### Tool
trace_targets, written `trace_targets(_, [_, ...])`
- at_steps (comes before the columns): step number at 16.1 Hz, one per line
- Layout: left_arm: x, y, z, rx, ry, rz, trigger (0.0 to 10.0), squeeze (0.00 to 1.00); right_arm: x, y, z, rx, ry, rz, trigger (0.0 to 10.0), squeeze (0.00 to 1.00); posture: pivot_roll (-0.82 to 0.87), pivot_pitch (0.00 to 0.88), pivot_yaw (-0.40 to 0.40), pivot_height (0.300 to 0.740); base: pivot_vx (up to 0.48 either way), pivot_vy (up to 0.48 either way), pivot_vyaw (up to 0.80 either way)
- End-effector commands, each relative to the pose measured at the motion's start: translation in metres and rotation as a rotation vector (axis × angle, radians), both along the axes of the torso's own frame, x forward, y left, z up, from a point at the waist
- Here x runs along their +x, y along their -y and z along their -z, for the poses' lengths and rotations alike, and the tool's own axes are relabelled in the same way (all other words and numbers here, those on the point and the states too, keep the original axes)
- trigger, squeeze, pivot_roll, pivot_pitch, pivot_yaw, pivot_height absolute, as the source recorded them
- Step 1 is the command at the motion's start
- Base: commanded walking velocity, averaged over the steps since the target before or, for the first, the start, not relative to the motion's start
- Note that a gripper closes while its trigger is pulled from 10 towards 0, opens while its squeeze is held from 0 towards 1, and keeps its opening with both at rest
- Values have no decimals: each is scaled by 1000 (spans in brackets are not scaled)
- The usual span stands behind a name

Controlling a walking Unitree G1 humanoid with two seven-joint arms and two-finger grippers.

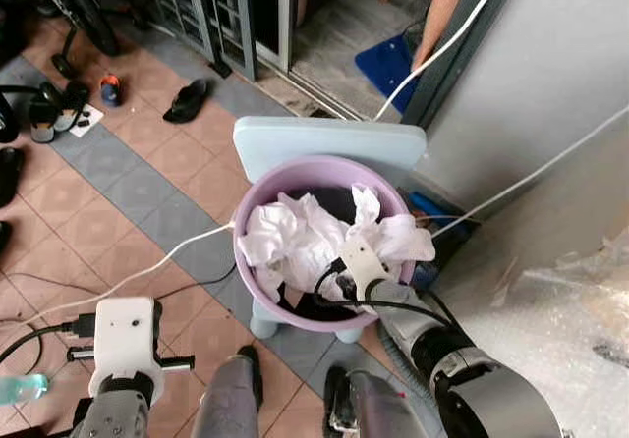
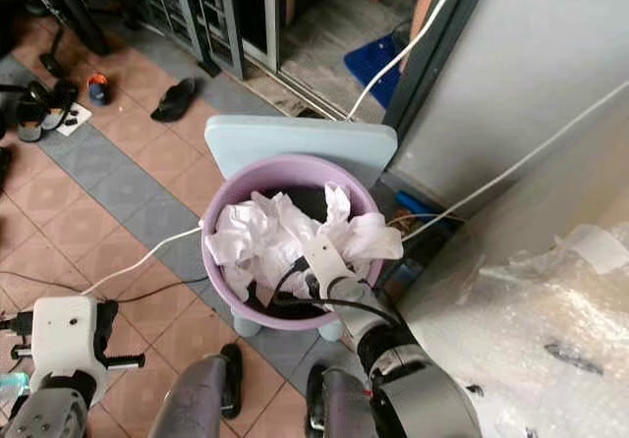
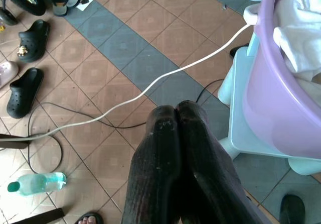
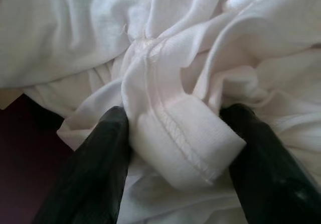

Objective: Clothes washing

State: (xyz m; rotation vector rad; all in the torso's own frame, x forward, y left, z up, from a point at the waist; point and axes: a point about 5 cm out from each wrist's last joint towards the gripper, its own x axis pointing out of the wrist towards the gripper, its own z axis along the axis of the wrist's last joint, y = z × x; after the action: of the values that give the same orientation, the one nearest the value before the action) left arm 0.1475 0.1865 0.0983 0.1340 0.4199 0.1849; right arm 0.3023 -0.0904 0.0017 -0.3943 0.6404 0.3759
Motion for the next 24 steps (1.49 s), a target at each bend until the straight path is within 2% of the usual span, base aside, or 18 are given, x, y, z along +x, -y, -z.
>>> trace_targets(1, [-3, 1, 0, 3, -14, -7, 10000, 0, -7, 3, 9, 10, -41, 20, 0, 0, 255, 288, -77, 740, 0, 0, 0])
trace_targets(10, [6, 5, 5, -1, -10, 3, 10000, 0, -6, -4, 6, 96, -37, 23, 0, 0, 216, 231, -79, 740, 0, 0, 0])
trace_targets(13, [20, 6, 5, -4, 20, 27, 10000, 0, 8, -4, -8, 175, 15, 44, 0, 0, 191, 191, -68, 740, 0, 0, 0])
trace_targets(15, [30, 6, 7, -3, 30, 35, 10000, 0, 21, 4, -24, 245, 81, 66, 0, 0, 162, 148, -62, 740, 0, 0, 0])
trace_targets(17, [45, 9, 10, -4, 53, 56, 10000, 0, 35, 14, -47, 339, 197, 77, 0, 0, 130, 99, -52, 740, 0, 0, 0])
trace_targets(18, [48, 10, 10, -4, 59, 60, 10000, 0, 37, 17, -50, 353, 214, 82, 0, 0, 126, 91, -50, 740, 0, 0, 0])
trace_targets(19, [61, 12, 9, -5, 84, 79, 10000, 0, 42, 25, -62, 417, 271, 118, 0, 0, 99, 47, -39, 740, 0, 0, 0])
trace_targets(21, [77, 14, 9, -3, 106, 102, 10000, 0, 43, 37, -72, 450, 342, 164, 0, 0, 78, 10, -22, 740, 0, 0, 0])
trace_targets(23, [84, 18, 10, -3, 112, 125, 10000, 0, 32, 43, -71, 417, 389, 142, 0, 0, 69, 0, -2, 740, 0, 0, 0])
trace_targets(24, [87, 21, 10, -8, 116, 142, 10000, 0, 25, 45, -64, 394, 371, 117, 10000, 0, 66, 0, 8, 740, 0, 0, 0])
